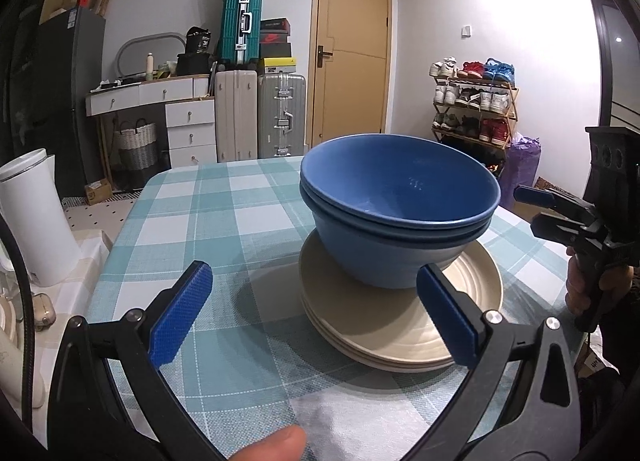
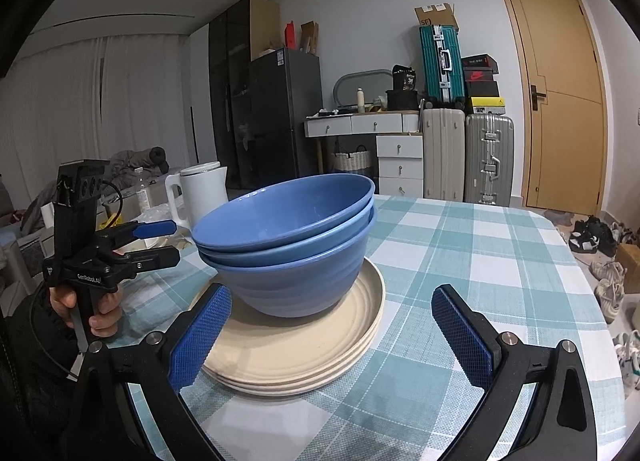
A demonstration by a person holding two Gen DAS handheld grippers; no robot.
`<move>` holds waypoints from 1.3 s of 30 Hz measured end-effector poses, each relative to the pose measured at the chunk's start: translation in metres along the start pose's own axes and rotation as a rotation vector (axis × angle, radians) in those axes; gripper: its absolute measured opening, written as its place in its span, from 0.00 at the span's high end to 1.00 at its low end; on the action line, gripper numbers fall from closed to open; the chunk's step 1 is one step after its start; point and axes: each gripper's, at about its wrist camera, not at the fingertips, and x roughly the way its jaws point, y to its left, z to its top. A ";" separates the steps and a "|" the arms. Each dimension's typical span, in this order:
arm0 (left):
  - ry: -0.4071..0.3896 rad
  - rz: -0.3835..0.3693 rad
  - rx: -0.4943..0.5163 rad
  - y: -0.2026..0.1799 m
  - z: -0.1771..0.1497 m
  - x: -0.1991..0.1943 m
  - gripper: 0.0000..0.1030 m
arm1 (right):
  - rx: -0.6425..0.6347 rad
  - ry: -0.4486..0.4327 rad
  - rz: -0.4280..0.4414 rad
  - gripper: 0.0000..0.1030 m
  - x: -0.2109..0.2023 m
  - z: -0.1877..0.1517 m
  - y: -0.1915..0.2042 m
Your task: Organize plates and bowls
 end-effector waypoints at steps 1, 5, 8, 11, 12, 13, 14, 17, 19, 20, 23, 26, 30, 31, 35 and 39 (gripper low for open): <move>0.000 -0.006 0.000 0.000 0.000 0.000 0.01 | 0.001 -0.002 0.001 0.01 0.000 0.000 0.000; 0.003 -0.014 0.002 0.000 0.000 0.001 0.01 | -0.004 -0.008 0.002 0.01 -0.002 -0.001 0.001; 0.000 -0.020 0.003 0.000 0.000 0.001 0.01 | -0.010 -0.006 0.003 0.01 -0.003 -0.002 0.002; 0.001 -0.019 0.002 0.000 -0.001 0.001 0.01 | -0.012 -0.003 0.005 0.01 -0.003 -0.002 0.002; 0.001 -0.019 0.002 0.000 -0.001 0.001 0.01 | -0.012 -0.003 0.006 0.01 -0.002 -0.002 0.002; 0.000 -0.021 0.003 0.000 -0.001 0.000 0.01 | -0.011 -0.003 0.005 0.01 -0.002 -0.002 0.002; -0.001 -0.022 0.003 0.000 -0.001 0.000 0.01 | -0.011 -0.003 0.004 0.01 -0.003 -0.002 0.002; 0.002 -0.019 0.004 0.000 -0.001 0.001 0.01 | -0.012 -0.002 0.006 0.01 -0.003 -0.002 0.002; 0.000 -0.020 0.001 0.000 0.000 0.000 0.01 | -0.012 0.000 0.009 0.01 -0.002 -0.003 0.002; 0.000 -0.021 0.001 0.000 -0.001 0.000 0.01 | -0.012 0.001 0.009 0.01 -0.002 -0.003 0.003; 0.000 -0.020 0.002 0.000 -0.001 0.000 0.01 | -0.012 0.002 0.010 0.01 -0.001 -0.003 0.003; 0.000 -0.021 0.003 0.000 -0.001 0.000 0.01 | -0.012 0.002 0.010 0.01 -0.001 -0.003 0.003; 0.000 -0.021 0.001 0.000 0.000 0.000 0.01 | -0.011 0.002 0.009 0.01 -0.001 -0.003 0.003; 0.000 -0.021 0.001 0.000 0.000 0.000 0.01 | -0.011 0.003 0.009 0.01 -0.001 -0.003 0.003; 0.000 -0.022 0.003 0.000 0.000 0.000 0.01 | -0.012 0.002 0.010 0.01 -0.001 -0.003 0.003; 0.000 -0.023 0.002 -0.001 -0.001 -0.001 0.01 | -0.011 0.005 0.011 0.01 0.001 -0.003 0.003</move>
